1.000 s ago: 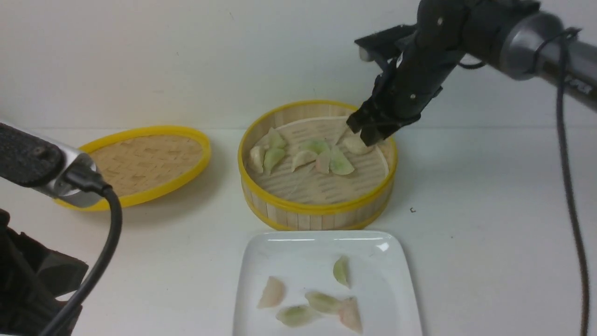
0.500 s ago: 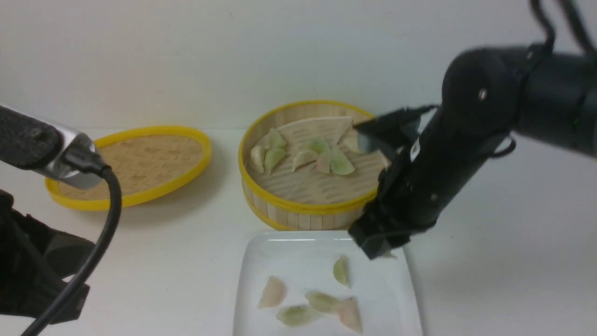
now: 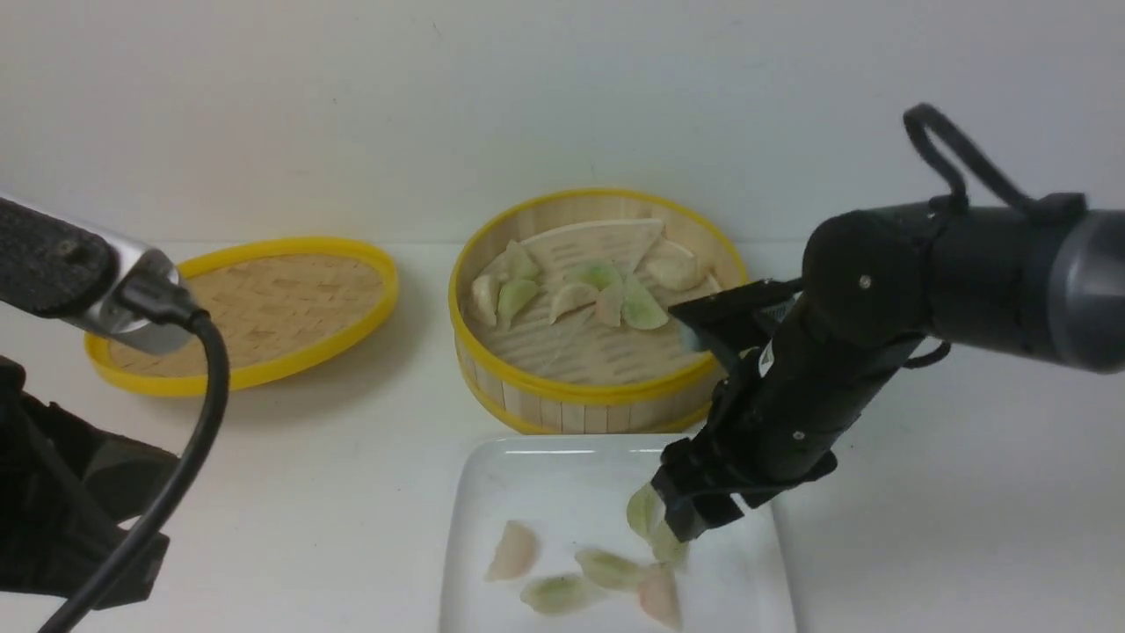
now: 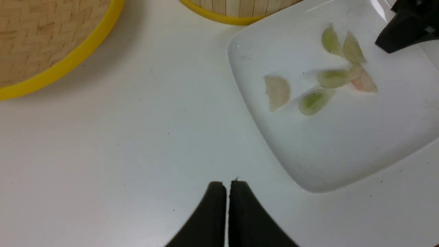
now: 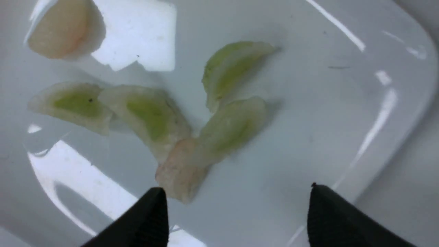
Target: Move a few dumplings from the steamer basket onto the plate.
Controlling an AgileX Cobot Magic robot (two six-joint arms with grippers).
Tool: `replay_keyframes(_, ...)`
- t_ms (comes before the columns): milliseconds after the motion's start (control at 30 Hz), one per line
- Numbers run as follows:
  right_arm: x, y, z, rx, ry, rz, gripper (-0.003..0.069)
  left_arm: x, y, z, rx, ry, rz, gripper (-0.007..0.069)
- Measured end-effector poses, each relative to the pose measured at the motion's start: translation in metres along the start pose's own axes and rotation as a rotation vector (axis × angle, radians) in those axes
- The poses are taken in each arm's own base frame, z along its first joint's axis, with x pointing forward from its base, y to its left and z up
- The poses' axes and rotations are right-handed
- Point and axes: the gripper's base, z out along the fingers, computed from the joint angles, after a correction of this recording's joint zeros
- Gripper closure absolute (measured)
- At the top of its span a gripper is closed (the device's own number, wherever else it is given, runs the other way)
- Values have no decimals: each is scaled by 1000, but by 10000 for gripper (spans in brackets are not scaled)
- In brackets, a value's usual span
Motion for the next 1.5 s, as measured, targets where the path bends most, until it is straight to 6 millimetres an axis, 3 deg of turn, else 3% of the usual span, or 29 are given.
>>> replay_keyframes(33, 2, 1, -14, 13, -29, -5, 228, 0, 0, 0, 0, -2, -2, 631)
replay_keyframes(133, 18, 5, -91, 75, -224, -19, 450, -2, 0, 0, 1, -20, -6, 631)
replay_keyframes(167, 19, 6, -96, 73, -241, -15, 465, -2, 0, 0, 1, -20, -6, 631)
replay_keyframes(200, 35, 7, -134, 101, -360, -6, 561, -4, 0, 0, 3, -40, -8, 631)
replay_keyframes(267, 70, 8, -184, 128, -547, 16, 635, -6, 0, 0, 5, -67, -14, 631)
replay_keyframes(367, 133, 6, -235, 145, -837, 47, 664, -10, -1, -1, 9, -113, -30, 631)
replay_keyframes(400, 168, 3, -248, 144, -981, 56, 670, -13, -1, -1, 12, -142, -40, 631)
replay_keyframes(433, 173, 2, -246, 151, -990, 54, 670, -14, -1, -1, 12, -150, -42, 631)
replay_keyframes(467, 210, -1, -250, 147, -1148, 38, 671, -17, -1, -2, 16, -185, -47, 631)
replay_keyframes(533, 246, -5, -249, 140, -1300, 14, 672, -20, -1, -2, 19, -217, -49, 631)
replay_keyframes(700, 291, -14, -208, 84, -1433, 37, 673, -27, -2, -4, 27, -302, -55, 631)
replay_keyframes(833, 296, -18, -182, 65, -1472, 29, 673, -28, -3, -10, 55, -374, -74, 631)
replay_keyframes(933, 295, -17, -178, 55, -1485, 22, 673, -16, -4, -19, 75, -433, -85, 631)
replay_keyframes(1033, 294, -16, -181, 45, -1513, 12, 673, 4, -2, -26, 78, -480, -90, 631)
replay_keyframes(1300, 294, -16, -181, 55, -1520, 4, 673, 85, 5, -41, 98, -684, -157, 631)
replay_keyframes(1500, 294, -16, -181, 58, -1520, 2, 673, 110, 7, -46, 114, -764, -166, 631)
